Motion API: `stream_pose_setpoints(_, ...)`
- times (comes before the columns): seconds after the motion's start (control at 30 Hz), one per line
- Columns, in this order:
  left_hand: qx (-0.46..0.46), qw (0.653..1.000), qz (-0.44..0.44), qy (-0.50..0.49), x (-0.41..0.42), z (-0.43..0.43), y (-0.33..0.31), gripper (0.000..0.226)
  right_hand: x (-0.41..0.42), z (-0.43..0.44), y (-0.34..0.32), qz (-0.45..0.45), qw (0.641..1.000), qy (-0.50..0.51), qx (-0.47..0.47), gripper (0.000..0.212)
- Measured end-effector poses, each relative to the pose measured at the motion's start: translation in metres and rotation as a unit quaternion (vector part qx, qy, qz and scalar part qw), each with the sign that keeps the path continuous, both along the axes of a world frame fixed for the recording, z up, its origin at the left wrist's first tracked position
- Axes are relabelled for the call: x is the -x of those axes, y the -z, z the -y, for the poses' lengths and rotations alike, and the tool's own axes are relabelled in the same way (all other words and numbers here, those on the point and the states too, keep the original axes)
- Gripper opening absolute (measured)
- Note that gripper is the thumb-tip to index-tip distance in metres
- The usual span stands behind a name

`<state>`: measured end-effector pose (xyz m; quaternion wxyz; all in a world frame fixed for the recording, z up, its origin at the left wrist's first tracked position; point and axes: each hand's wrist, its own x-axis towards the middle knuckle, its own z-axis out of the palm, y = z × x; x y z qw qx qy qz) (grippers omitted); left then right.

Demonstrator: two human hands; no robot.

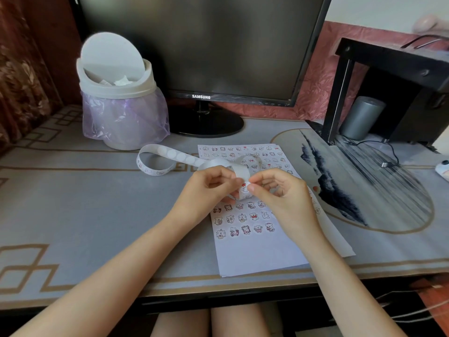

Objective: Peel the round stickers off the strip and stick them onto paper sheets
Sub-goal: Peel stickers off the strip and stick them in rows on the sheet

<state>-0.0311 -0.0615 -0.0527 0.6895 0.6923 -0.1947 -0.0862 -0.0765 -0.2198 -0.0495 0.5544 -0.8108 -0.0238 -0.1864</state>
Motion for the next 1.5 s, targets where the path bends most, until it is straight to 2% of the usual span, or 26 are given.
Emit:
stream_pose_setpoints(0.3,-0.004,1.0,0.008,0.001,-0.001,0.001,0.003,0.008,0.001,-0.002,0.0,0.004,1.0,0.003,0.007,0.012)
stream_pose_setpoints(0.73,-0.032,0.999,-0.011,-0.011,-0.002,0.0,0.004,0.015,0.006,0.001,0.002,-0.006,0.996,-0.004,0.09,0.008)
stream_pose_setpoints(0.83,-0.028,0.999,-0.018,-0.011,-0.002,0.0,0.004,0.015,0.011,0.002,-0.002,-0.003,0.996,-0.02,0.083,0.01)
stream_pose_setpoints(0.97,-0.028,0.999,-0.028,-0.025,-0.002,0.0,0.004,0.014,0.019,0.01,-0.011,-0.047,0.998,-0.029,0.012,0.015)
stream_pose_setpoints(1.1,-0.045,0.998,-0.041,-0.016,-0.004,0.0,0.006,0.016,0.026,0.026,-0.014,-0.121,0.993,-0.003,-0.015,0.008)
stream_pose_setpoints(1.3,-0.058,0.997,-0.042,-0.01,-0.004,-0.001,0.009,0.018,0.036,0.042,-0.009,-0.194,0.98,0.031,0.006,0.009)
stream_pose_setpoints(1.5,-0.062,0.997,-0.042,-0.012,-0.005,0.0,0.009,0.018,0.038,0.045,-0.009,-0.216,0.976,0.038,0.013,0.008)
